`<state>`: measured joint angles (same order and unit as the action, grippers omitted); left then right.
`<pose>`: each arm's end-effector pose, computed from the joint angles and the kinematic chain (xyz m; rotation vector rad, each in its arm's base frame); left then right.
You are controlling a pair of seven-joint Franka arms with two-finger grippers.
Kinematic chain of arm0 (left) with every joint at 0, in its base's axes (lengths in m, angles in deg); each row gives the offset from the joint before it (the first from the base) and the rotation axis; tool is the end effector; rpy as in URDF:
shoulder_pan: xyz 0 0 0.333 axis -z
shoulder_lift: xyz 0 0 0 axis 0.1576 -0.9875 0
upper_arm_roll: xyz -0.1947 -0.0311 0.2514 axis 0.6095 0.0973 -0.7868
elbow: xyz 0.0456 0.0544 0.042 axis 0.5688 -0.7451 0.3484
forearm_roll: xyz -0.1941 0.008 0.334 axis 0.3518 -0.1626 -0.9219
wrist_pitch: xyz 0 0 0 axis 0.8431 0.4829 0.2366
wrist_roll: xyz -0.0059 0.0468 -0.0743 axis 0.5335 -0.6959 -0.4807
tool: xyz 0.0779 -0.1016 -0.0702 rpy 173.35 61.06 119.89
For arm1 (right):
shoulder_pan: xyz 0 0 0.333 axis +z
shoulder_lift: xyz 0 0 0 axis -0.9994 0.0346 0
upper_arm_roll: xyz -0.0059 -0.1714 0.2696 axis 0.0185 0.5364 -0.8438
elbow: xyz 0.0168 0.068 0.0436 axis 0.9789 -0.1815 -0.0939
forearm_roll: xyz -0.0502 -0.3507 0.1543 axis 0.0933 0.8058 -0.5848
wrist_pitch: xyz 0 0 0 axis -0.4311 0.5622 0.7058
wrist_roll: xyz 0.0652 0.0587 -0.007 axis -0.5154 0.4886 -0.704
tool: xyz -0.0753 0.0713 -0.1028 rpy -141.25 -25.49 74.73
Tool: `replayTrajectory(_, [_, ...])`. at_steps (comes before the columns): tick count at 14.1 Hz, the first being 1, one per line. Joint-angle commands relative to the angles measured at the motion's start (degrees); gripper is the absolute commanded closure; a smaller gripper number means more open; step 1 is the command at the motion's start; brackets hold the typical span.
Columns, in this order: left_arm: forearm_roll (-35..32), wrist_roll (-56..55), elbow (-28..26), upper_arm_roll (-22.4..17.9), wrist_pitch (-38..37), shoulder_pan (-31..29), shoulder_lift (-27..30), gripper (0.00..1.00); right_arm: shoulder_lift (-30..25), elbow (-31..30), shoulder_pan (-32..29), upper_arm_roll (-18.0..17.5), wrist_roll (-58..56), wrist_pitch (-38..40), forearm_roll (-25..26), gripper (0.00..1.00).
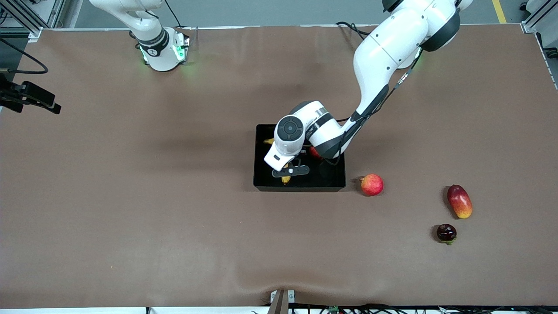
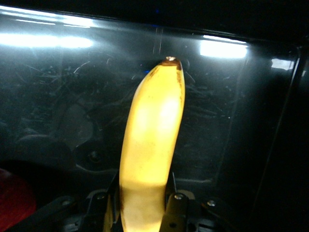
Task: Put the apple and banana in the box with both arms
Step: 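Lower the banana into the box and open the left gripper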
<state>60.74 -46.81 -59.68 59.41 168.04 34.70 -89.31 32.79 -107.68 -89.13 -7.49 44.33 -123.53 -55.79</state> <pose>0.5021 -0.5071 0.1539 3.1086 0.1455 -0.1567 0.5339 -0.0291 0.6097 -3.1028 0.1121 0.0874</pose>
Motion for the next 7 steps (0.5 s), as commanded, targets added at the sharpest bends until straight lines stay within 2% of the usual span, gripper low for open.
replayTrajectory(1, [-1.39, -1.41, 1.14, -2.7, 2.21, 2.67, -1.53, 0.07, -0.15, 0.19, 0.14, -0.21, 0.85, -0.03, 0.29, 0.0])
replayTrajectory(2, [-1.3, -1.41, 1.22, -2.97, 2.21, 2.85, -1.27, 0.0, -0.15, 0.28, 0.14, -0.21, 0.85, -0.03, 0.29, 0.0])
replayTrajectory(5, [-1.48, -1.14, 1.31, -3.24, 0.73, 1.19, 3.54, 0.0, -0.15, 0.19, 0.14, -0.21, 0.85, -0.03, 0.29, 0.0])
replayTrajectory(7, [-1.74, -0.71, 1.31, -3.15, -2.87, -2.84, 8.81, 0.0, -0.15, 0.19, 0.14, -0.21, 0.85, -0.03, 0.2, 0.0])
